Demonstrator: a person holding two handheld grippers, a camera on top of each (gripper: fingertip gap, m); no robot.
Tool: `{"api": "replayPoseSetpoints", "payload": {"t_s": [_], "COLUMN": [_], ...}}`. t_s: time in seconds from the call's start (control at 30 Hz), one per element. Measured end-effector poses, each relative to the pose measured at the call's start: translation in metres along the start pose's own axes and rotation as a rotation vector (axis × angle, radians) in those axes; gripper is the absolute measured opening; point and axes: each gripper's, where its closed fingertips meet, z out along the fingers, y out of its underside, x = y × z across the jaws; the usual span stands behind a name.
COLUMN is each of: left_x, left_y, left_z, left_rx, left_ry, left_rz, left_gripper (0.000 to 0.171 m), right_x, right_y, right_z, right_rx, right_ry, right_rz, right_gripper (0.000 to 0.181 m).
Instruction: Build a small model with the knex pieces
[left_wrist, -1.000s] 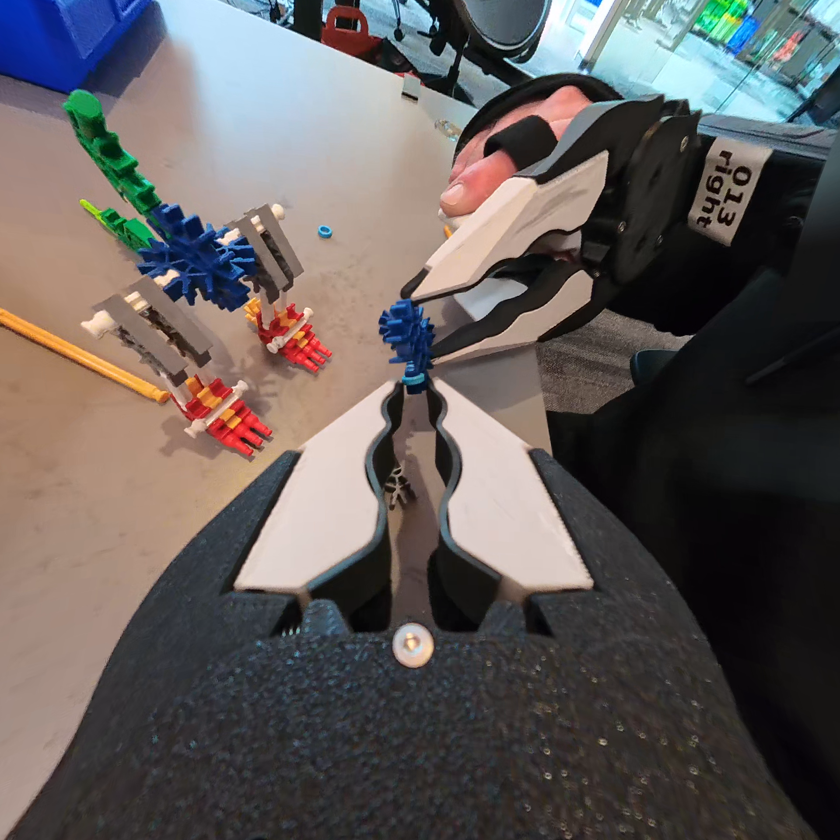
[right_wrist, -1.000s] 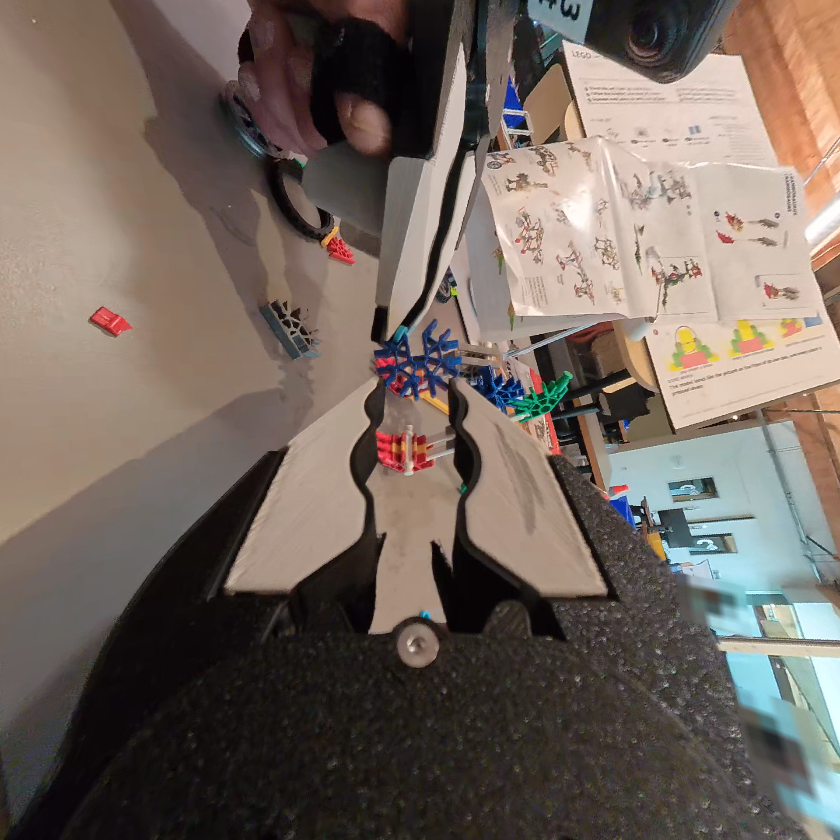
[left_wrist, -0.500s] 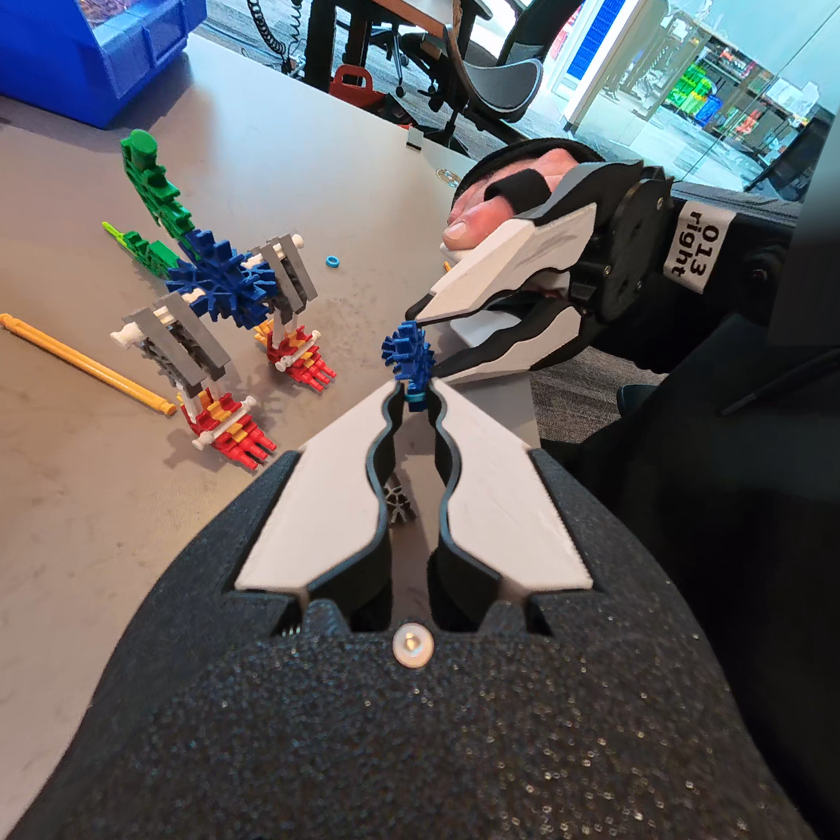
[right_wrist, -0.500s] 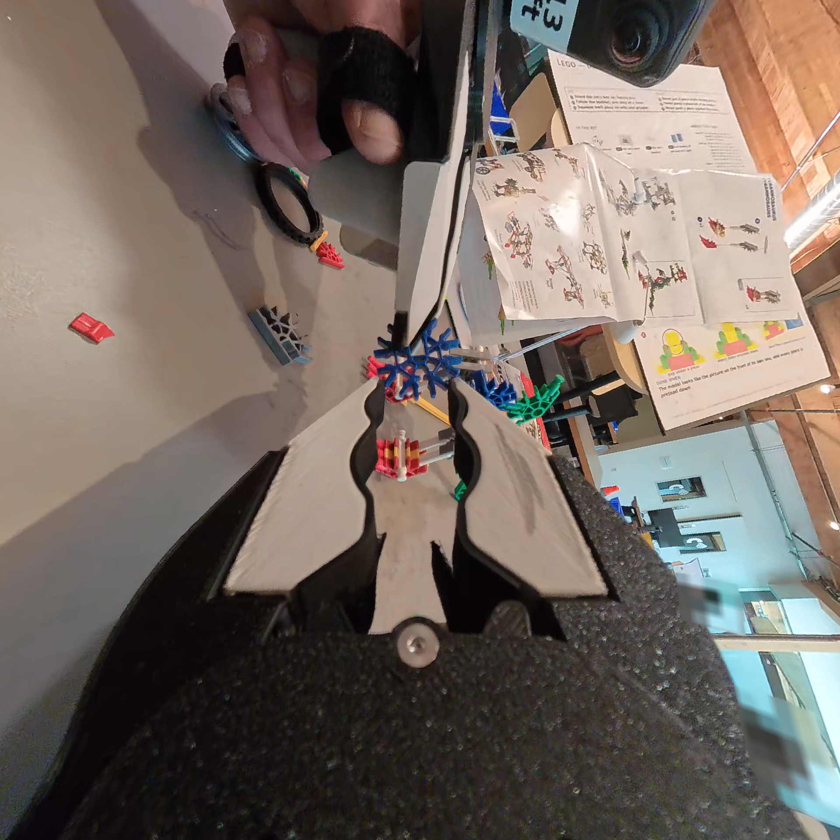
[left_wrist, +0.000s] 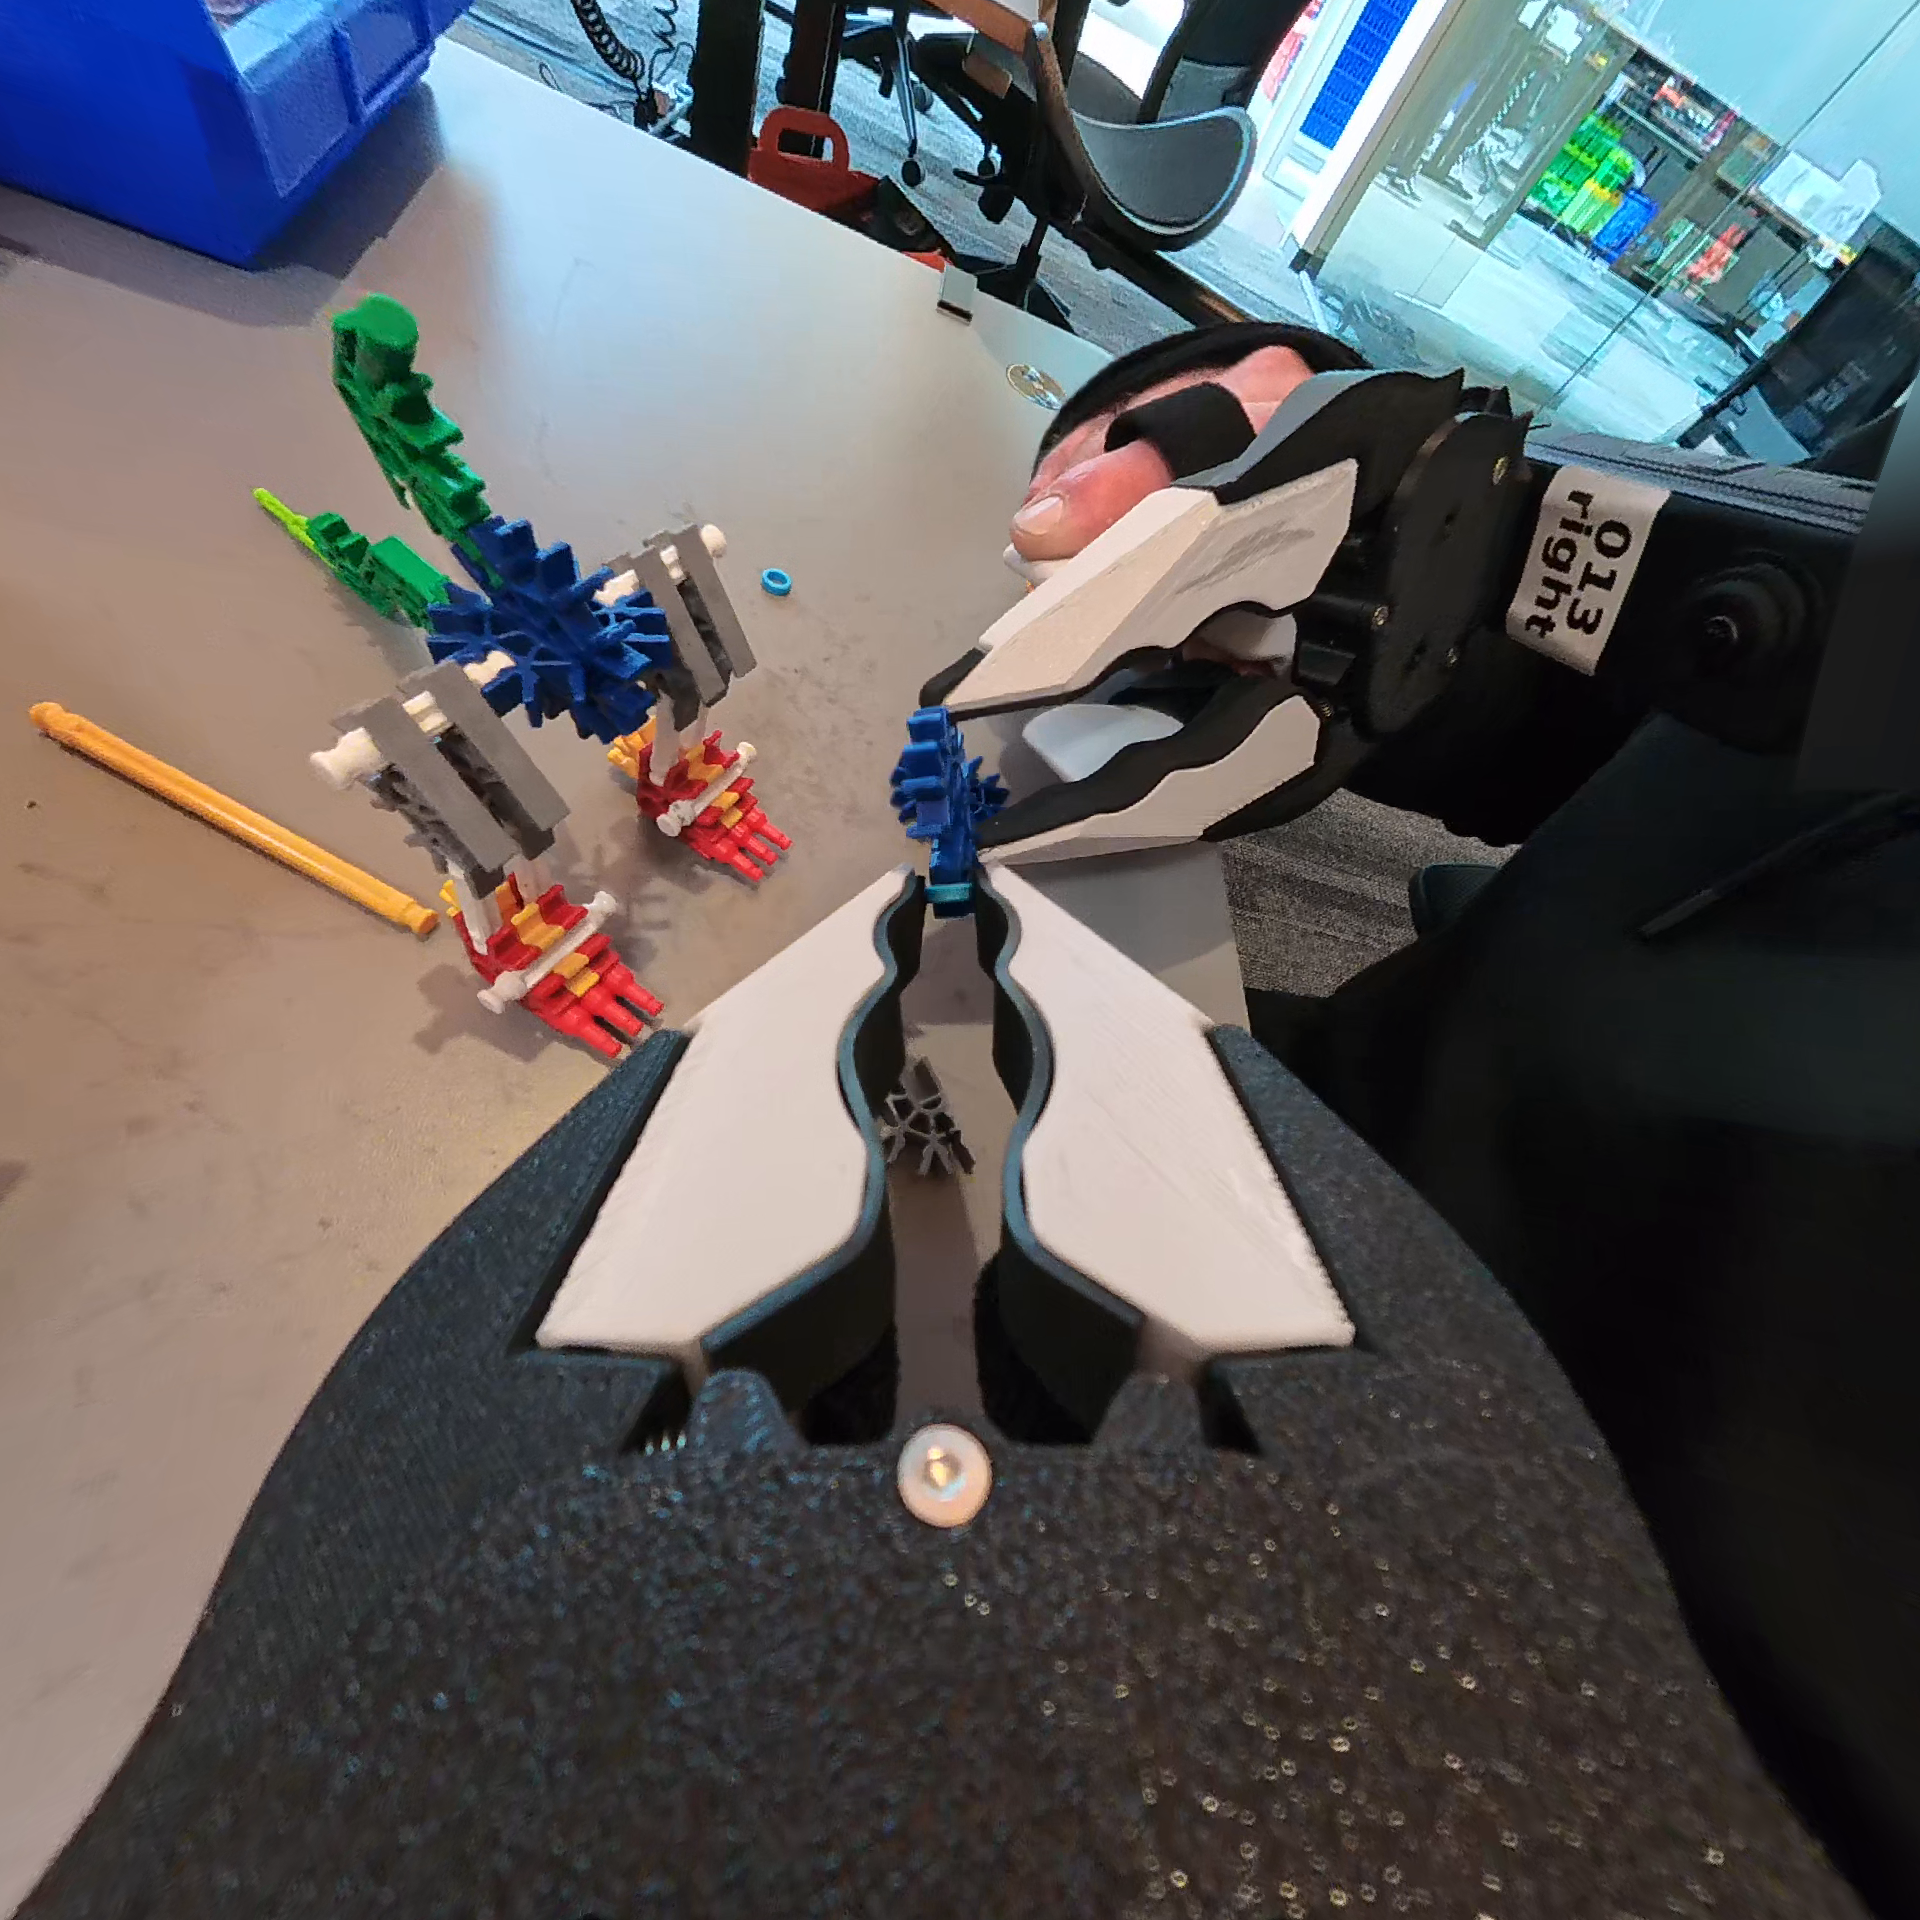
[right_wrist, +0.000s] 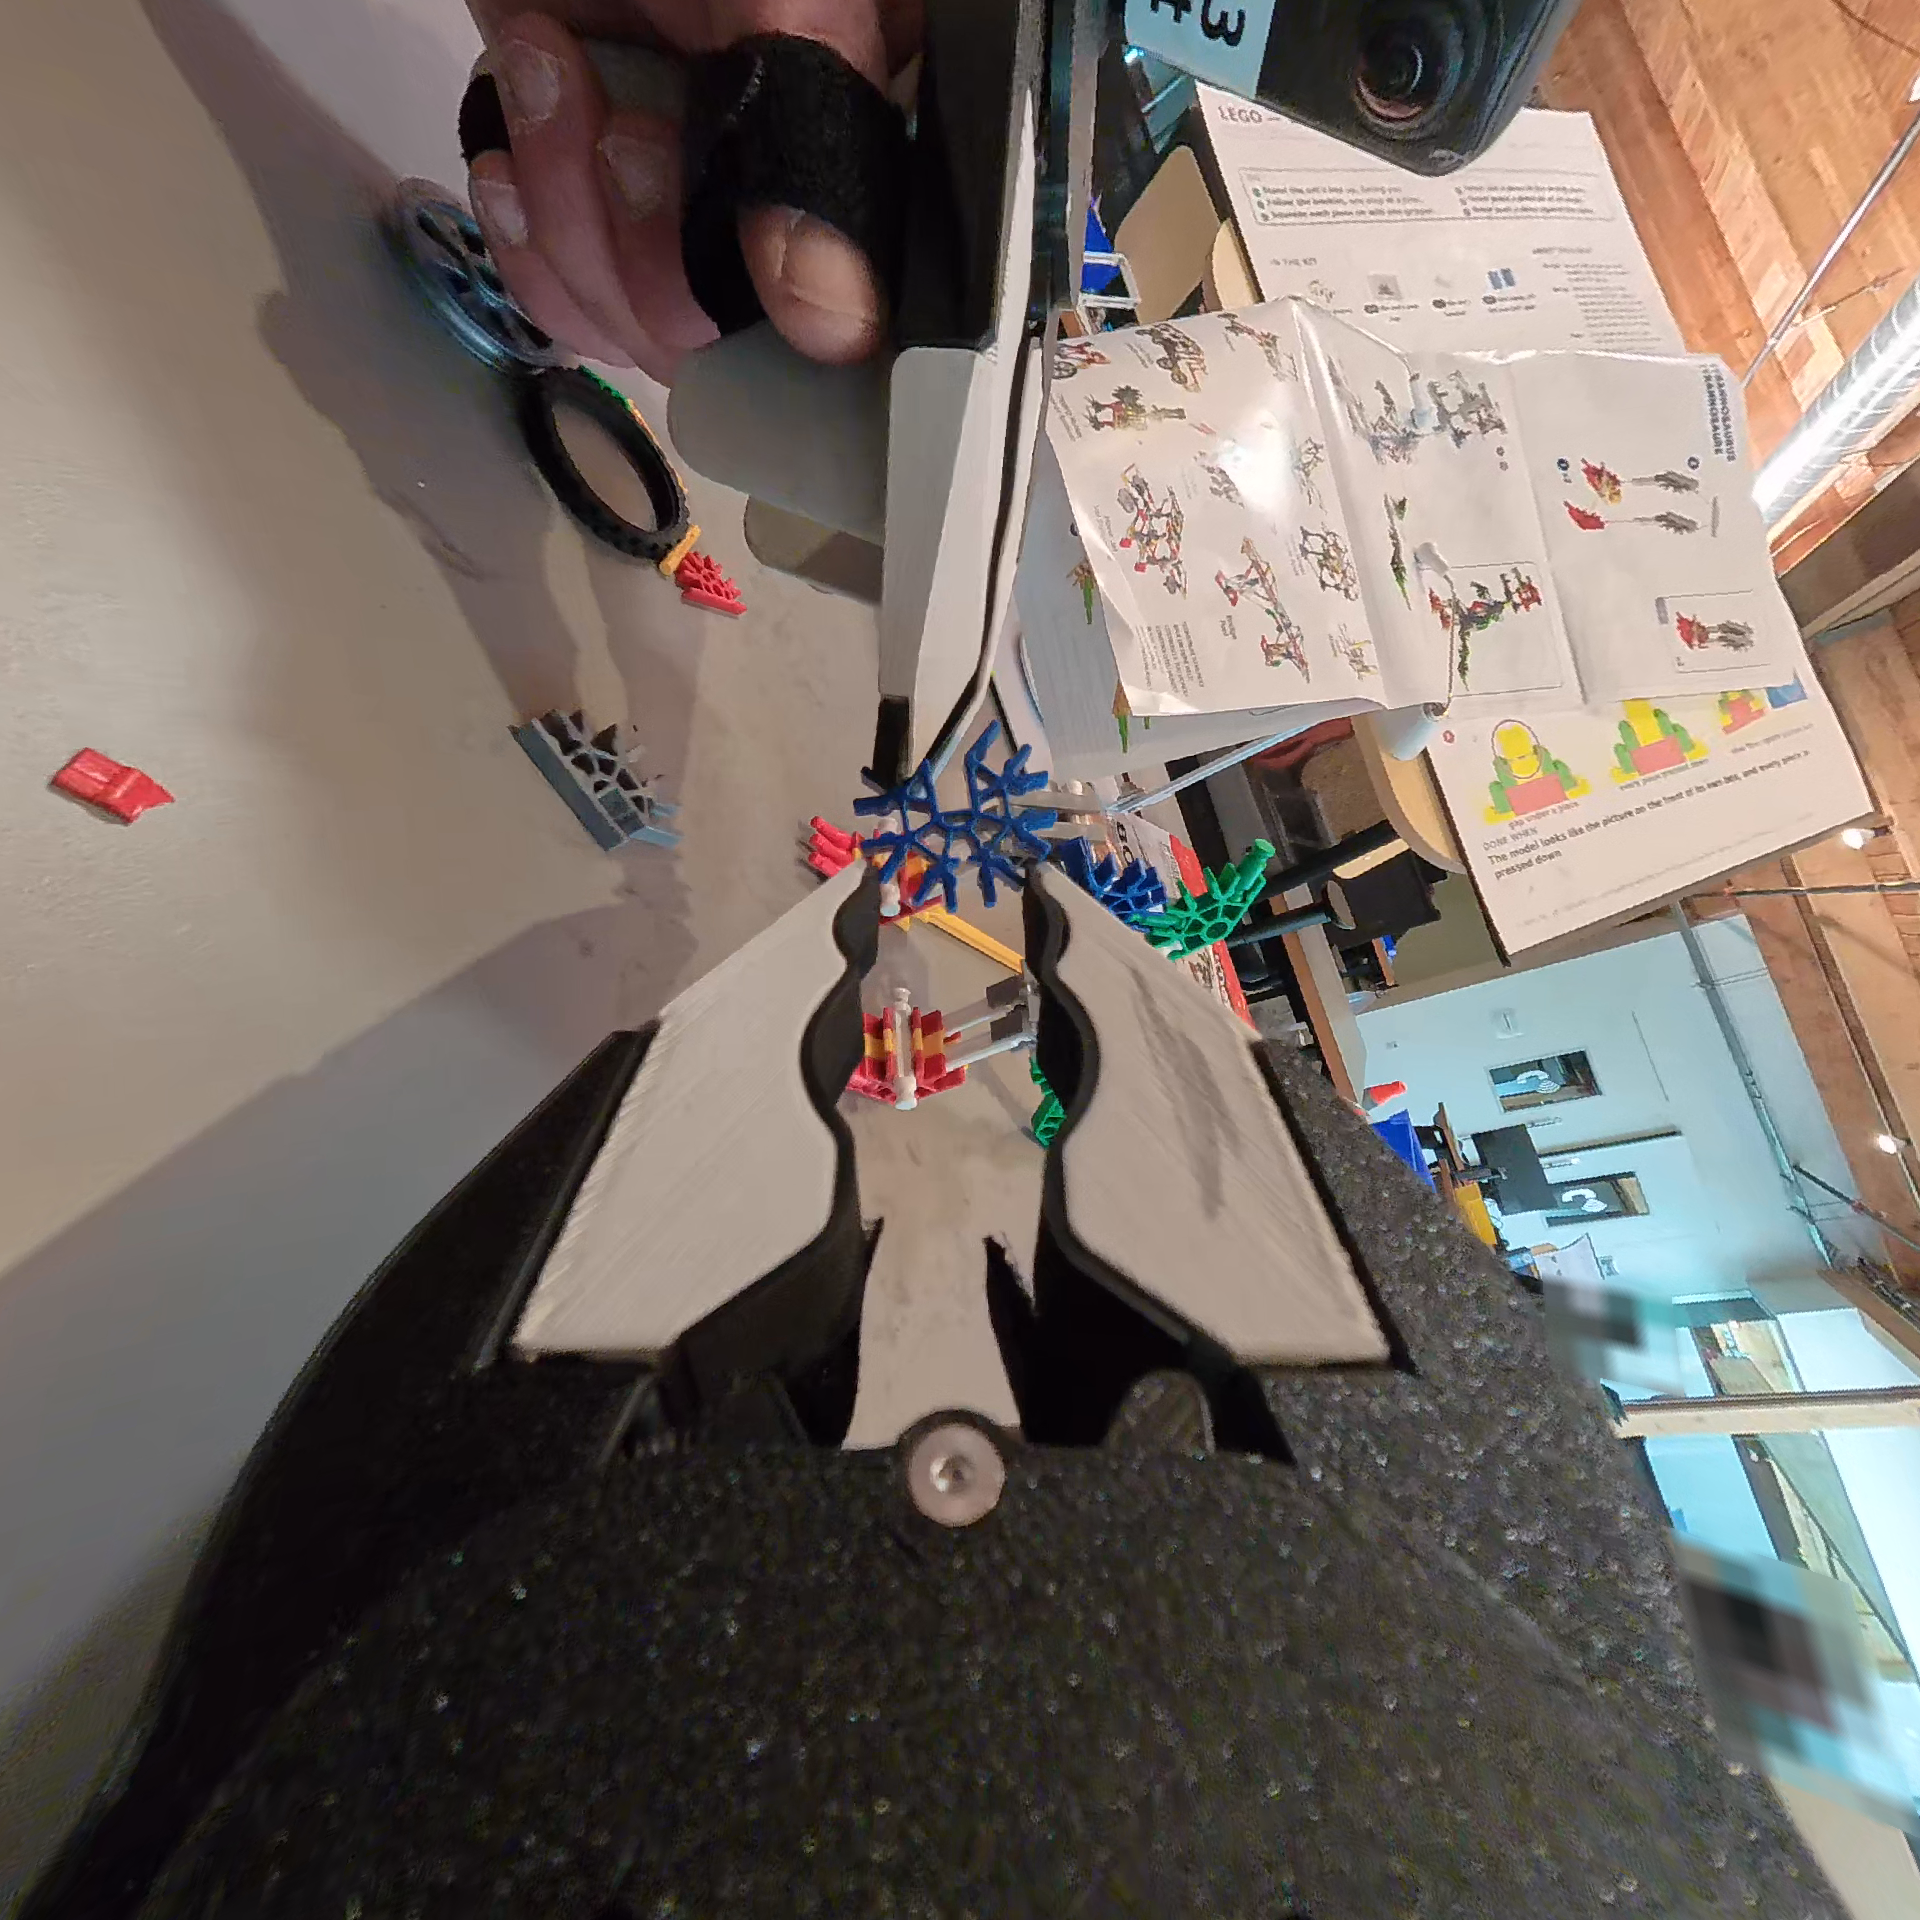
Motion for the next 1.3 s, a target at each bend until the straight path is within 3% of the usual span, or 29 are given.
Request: {"api": "replayPoseSetpoints", "payload": {"t_s": [0.43, 0.57, 0.67, 0.83, 0.9, 1.13, 1.23, 1.3], "left_x": [-0.009, -0.017, -0.039, -0.051, -0.048, -0.004, -0.01, -0.009], "left_y": [0.001, 0.019, 0.041, 0.059, 0.058, 0.059, 0.071, 0.068], "left_z": [-0.006, -0.01, -0.016, -0.018, -0.02, -0.006, 0.001, 0.004], "left_rx": [-0.019, -0.157, -0.311, -0.416, -0.408, -0.428, -0.485, -0.449], "left_ry": [-0.025, -0.07, -0.213, -0.298, -0.318, -0.29, -0.342, -0.329], "left_rz": [-0.02, 0.028, 0.129, 0.181, 0.185, 0.278, 0.292, 0.249], "left_gripper": [0.009, 0.009, 0.01, 0.03, 0.038, 0.039, 0.04, 0.038], "right_x": [0.01, 0.008, 0.002, -0.011, -0.013, -0.017, -0.021, -0.022], "right_y": [0.005, 0.01, 0.018, 0.02, 0.022, 0.024, 0.022, 0.019], "right_z": [0.0, 0.0, 0.001, 0.002, 0.001, 0.0, 0.001, 0.0], "right_rx": [-0.016, -0.029, -0.056, -0.068, -0.078, -0.079, -0.077, -0.072], "right_ry": [0.02, -0.008, -0.044, -0.102, -0.123, -0.161, -0.17, -0.173], "right_rz": [0.013, 0.043, 0.067, 0.088, 0.096, 0.099, 0.087, 0.088], "right_gripper": [0.027, 0.027, 0.027, 0.027, 0.027, 0.027, 0.027, 0.027]}}
